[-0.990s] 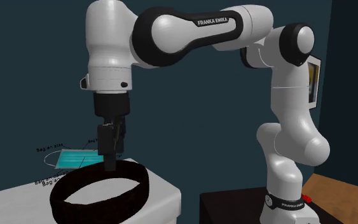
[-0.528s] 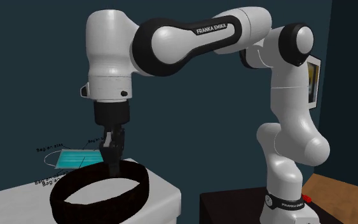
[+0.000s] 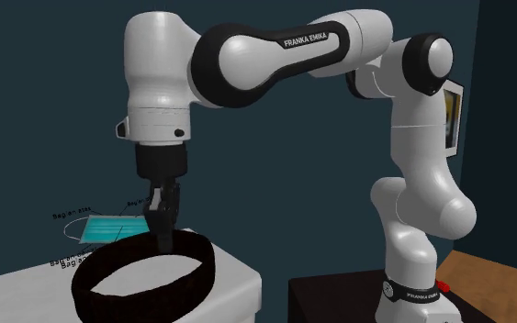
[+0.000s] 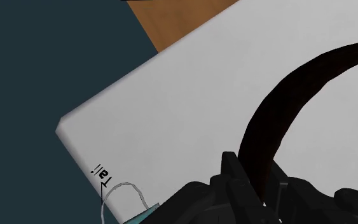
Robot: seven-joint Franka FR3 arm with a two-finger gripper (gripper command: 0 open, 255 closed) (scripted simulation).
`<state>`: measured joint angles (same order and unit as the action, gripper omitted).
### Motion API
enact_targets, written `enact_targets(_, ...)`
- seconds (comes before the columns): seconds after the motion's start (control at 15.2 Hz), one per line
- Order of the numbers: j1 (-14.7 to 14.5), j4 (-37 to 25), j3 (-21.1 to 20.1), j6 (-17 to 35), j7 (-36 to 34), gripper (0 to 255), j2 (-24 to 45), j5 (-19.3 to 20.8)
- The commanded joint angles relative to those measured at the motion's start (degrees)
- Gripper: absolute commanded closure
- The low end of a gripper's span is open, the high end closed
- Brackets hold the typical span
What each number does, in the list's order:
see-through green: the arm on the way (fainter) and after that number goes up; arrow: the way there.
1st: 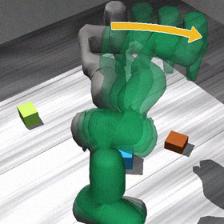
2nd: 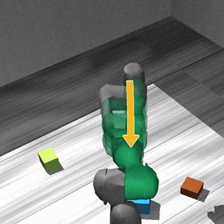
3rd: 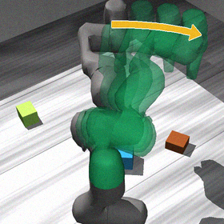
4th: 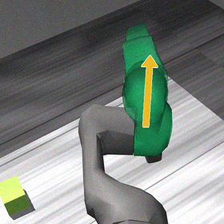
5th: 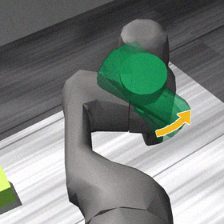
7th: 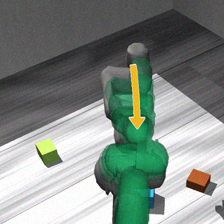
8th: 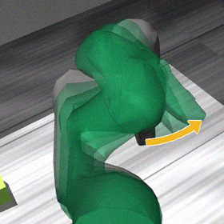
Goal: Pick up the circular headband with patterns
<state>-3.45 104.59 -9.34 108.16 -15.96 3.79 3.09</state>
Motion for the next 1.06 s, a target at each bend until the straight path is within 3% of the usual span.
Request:
enact_targets(0.0,0.0,-0.8,0.0,-1.1,0.1,255,-0.2,-0.1)
enact_targets(0.99,-0.1,-10.9,-0.1,-11.2,0.5,255,-0.2,-0.2)
